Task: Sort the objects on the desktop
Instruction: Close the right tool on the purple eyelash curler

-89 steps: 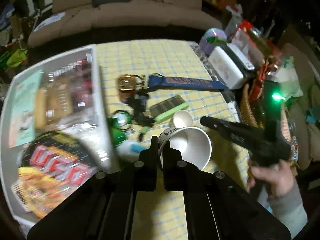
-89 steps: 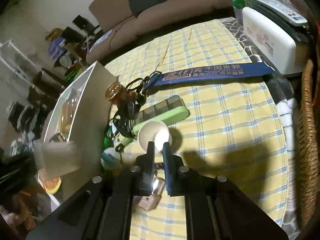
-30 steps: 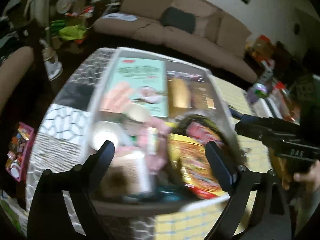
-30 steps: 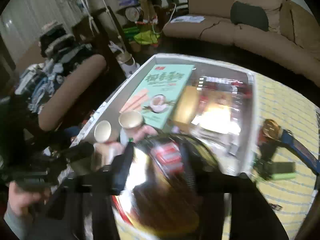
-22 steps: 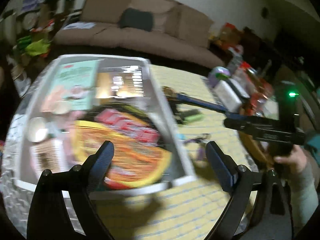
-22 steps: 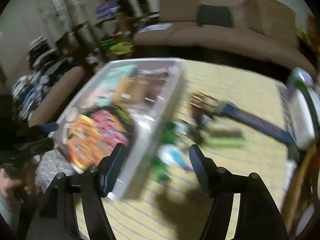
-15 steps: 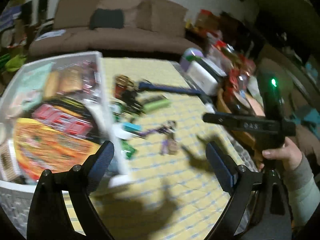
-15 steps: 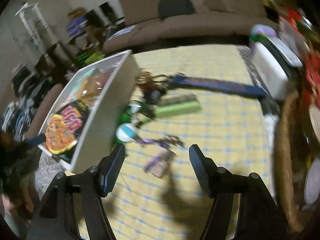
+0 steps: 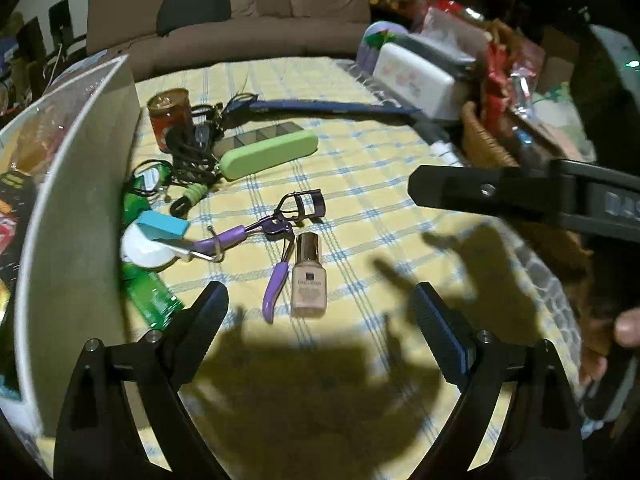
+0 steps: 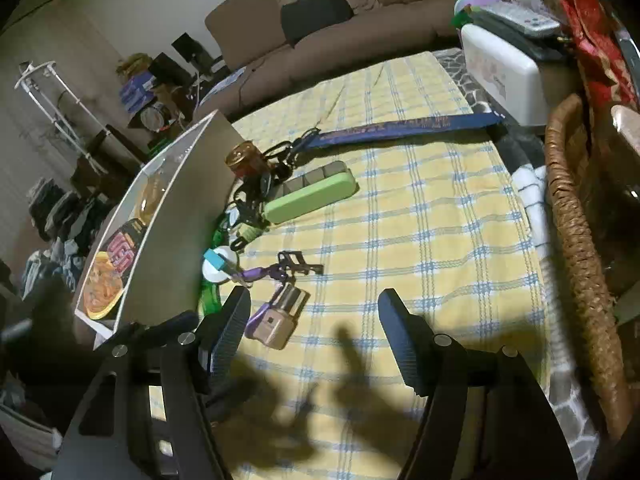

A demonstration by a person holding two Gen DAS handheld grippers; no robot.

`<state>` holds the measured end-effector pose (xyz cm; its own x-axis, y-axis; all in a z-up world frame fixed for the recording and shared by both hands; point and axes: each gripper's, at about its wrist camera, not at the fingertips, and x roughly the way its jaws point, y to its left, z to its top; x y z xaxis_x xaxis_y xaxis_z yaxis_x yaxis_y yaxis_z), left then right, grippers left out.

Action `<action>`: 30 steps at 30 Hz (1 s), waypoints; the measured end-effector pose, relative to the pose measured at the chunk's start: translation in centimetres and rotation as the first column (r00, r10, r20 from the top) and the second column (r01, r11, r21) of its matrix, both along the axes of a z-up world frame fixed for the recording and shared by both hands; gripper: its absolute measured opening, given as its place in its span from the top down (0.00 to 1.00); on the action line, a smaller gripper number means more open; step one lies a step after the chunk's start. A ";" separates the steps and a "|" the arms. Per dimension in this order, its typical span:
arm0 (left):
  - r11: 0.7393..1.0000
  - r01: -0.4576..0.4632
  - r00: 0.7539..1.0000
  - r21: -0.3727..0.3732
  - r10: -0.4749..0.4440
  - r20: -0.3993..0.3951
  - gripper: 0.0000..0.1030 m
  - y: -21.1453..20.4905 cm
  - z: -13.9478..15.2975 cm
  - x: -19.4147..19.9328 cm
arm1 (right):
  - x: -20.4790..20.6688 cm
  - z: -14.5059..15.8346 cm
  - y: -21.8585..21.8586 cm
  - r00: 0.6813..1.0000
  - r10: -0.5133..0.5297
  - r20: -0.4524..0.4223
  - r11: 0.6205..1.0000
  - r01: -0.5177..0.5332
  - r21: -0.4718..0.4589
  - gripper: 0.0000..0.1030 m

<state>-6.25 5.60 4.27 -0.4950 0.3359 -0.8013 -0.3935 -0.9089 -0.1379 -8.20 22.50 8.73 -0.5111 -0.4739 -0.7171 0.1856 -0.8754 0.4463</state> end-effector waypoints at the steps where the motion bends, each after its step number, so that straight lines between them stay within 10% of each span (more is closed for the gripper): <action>1: 1.000 -0.007 1.000 -0.007 0.007 -0.001 0.11 0.1 -0.3 -0.4 | -0.2 -0.2 0.0 1.000 0.001 0.001 1.000 -0.001 0.004 0.34; 13: 1.000 -0.028 0.998 0.003 0.028 0.050 0.41 0.3 -3.1 -2.6 | -3.9 -2.6 -0.9 1.000 0.012 0.005 1.000 -0.012 0.001 0.34; 25: 0.999 -0.024 0.997 0.028 0.022 0.070 0.42 0.1 -3.3 -3.0 | -5.5 -4.4 -2.2 0.999 0.040 0.019 0.999 -0.040 0.018 0.37; 30: 0.998 -0.004 0.995 0.055 -0.002 0.101 0.59 -0.2 -3.2 -3.0 | -5.8 -4.6 -4.0 0.995 0.101 -0.009 0.994 -0.100 0.049 0.49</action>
